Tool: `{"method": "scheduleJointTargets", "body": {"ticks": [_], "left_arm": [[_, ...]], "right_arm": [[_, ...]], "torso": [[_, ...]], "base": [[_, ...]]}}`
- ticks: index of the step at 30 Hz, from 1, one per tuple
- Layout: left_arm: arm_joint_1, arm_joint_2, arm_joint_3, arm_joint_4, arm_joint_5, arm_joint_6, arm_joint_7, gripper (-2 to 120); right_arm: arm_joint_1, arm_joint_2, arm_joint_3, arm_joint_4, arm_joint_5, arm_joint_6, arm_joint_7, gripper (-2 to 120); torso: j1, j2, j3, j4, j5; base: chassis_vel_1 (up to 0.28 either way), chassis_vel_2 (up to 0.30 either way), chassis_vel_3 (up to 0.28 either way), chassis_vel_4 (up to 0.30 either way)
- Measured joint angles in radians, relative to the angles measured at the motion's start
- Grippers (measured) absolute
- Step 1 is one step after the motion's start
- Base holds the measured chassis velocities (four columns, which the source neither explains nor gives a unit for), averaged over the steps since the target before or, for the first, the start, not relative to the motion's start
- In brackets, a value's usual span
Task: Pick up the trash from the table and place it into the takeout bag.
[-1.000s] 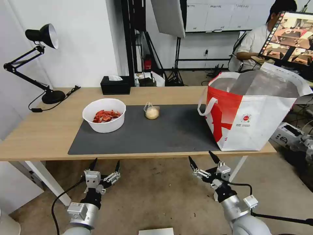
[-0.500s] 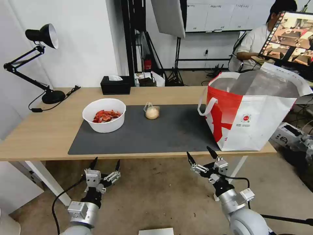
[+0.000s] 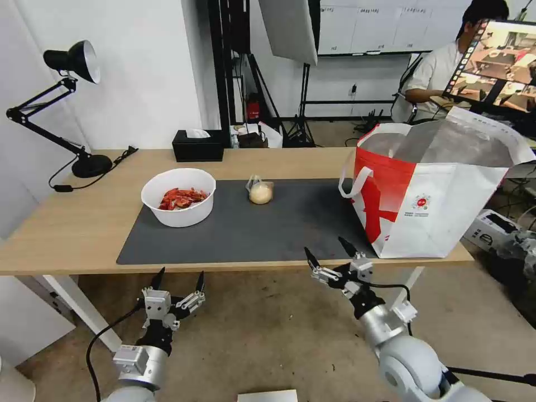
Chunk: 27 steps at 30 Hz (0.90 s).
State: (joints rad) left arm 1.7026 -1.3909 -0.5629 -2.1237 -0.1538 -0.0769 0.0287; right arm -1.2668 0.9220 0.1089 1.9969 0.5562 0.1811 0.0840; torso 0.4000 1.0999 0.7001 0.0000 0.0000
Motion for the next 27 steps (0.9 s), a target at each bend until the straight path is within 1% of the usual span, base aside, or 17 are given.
{"method": "scheduleJointTargets", "body": {"ticks": [2,3,6,7,10,11,14,15,17,18,21,22,23,25,26,27], "left_arm": [[0.000,0.000,0.000,0.000,0.000,0.000,0.000,100],[0.000,0.000,0.000,0.000,0.000,0.000,0.000,100],[0.000,0.000,-0.001,-0.001,0.001,0.000,0.000,100],[0.000,0.000,-0.001,-0.001,0.001,0.000,0.000,100],[0.000,0.000,-0.002,-0.004,0.001,0.000,0.000,100],[0.000,0.000,-0.002,-0.004,0.001,0.000,0.000,100],[0.000,-0.002,-0.006,-0.006,0.001,0.000,0.000,100],[0.000,-0.002,-0.006,-0.006,0.001,0.000,0.000,100],[0.000,-0.002,-0.009,-0.006,0.001,0.000,0.000,100],[0.000,-0.002,-0.009,-0.006,0.001,0.000,0.000,100],[-0.001,0.002,-0.015,-0.001,-0.003,0.000,0.000,100],[-0.001,0.002,-0.015,-0.001,-0.003,0.000,0.000,100],[-0.002,0.002,-0.016,0.000,-0.004,0.000,0.000,100],[-0.003,0.002,-0.017,0.004,-0.007,-0.002,0.000,100],[-0.003,0.002,-0.017,0.004,-0.007,-0.002,0.000,100],[-0.004,0.002,-0.017,0.005,-0.007,-0.002,0.000,100]], "right_arm": [[0.052,-0.005,-0.034,-0.009,0.010,-0.014,0.006,100],[0.052,-0.005,-0.034,-0.009,0.010,-0.014,0.006,100],[0.234,-0.003,-0.148,-0.059,0.033,-0.048,0.031,100],[0.234,-0.003,-0.148,-0.059,0.033,-0.048,0.031,100],[0.382,0.025,-0.244,-0.129,0.053,-0.071,0.057,100],[0.382,0.025,-0.244,-0.129,0.053,-0.071,0.057,100],[0.533,0.081,-0.339,-0.234,0.102,-0.105,0.100,100],[0.533,0.081,-0.339,-0.234,0.102,-0.105,0.100,100],[0.634,0.127,-0.384,-0.310,0.134,-0.141,0.132,100],[0.634,0.127,-0.384,-0.310,0.134,-0.141,0.132,100],[0.769,0.197,-0.435,-0.435,0.162,-0.224,0.176,100],[0.769,0.197,-0.435,-0.435,0.162,-0.224,0.176,100],[0.794,0.211,-0.443,-0.464,0.164,-0.240,0.179,100],[0.861,0.262,-0.459,-0.571,0.163,-0.272,0.181,100],[0.861,0.262,-0.459,-0.571,0.163,-0.272,0.181,100],[0.880,0.279,-0.462,-0.606,0.163,-0.284,0.181,100]], "torso": [[0.000,0.000,0.000,-0.0002,-0.0001],[0.000,0.000,0.000,-0.0002,-0.0001],[0.000,0.000,0.000,0.0000,-0.0002],[0.000,0.000,0.000,0.0000,-0.0002],[0.000,0.000,0.000,0.0002,-0.0001],[0.000,0.000,0.000,0.0002,-0.0001],[0.000,0.000,0.000,0.0000,0.0000],[0.000,0.000,0.000,0.0000,0.0000],[0.000,0.000,0.000,0.0001,-0.0002],[0.000,0.000,0.000,0.0001,-0.0002],[0.000,0.000,0.000,0.0003,-0.0003],[0.000,0.000,0.000,0.0003,-0.0003],[0.000,0.000,0.000,0.0002,-0.0005],[0.000,0.000,0.000,0.0002,-0.0002],[0.000,0.000,0.000,0.0002,-0.0002],[0.000,0.000,0.000,0.0000,-0.0002]], "base": [[0.000,0.000,0.000,0.000],[0.000,0.000,0.000,0.000],[0.000,0.000,0.000,0.000],[0.000,0.000,0.000,0.000],[0.000,0.000,0.000,0.000],[0.000,0.000,0.000,0.000],[0.000,0.000,0.000,0.000],[0.000,0.000,0.000,0.000],[0.000,0.000,0.000,0.000],[0.000,0.000,0.000,0.000],[0.000,0.000,0.000,0.000],[0.000,0.000,0.000,0.000],[0.000,0.000,0.000,0.000],[0.000,0.000,0.000,0.000],[0.000,0.000,0.000,0.000],[0.000,0.000,0.000,0.000]]}}
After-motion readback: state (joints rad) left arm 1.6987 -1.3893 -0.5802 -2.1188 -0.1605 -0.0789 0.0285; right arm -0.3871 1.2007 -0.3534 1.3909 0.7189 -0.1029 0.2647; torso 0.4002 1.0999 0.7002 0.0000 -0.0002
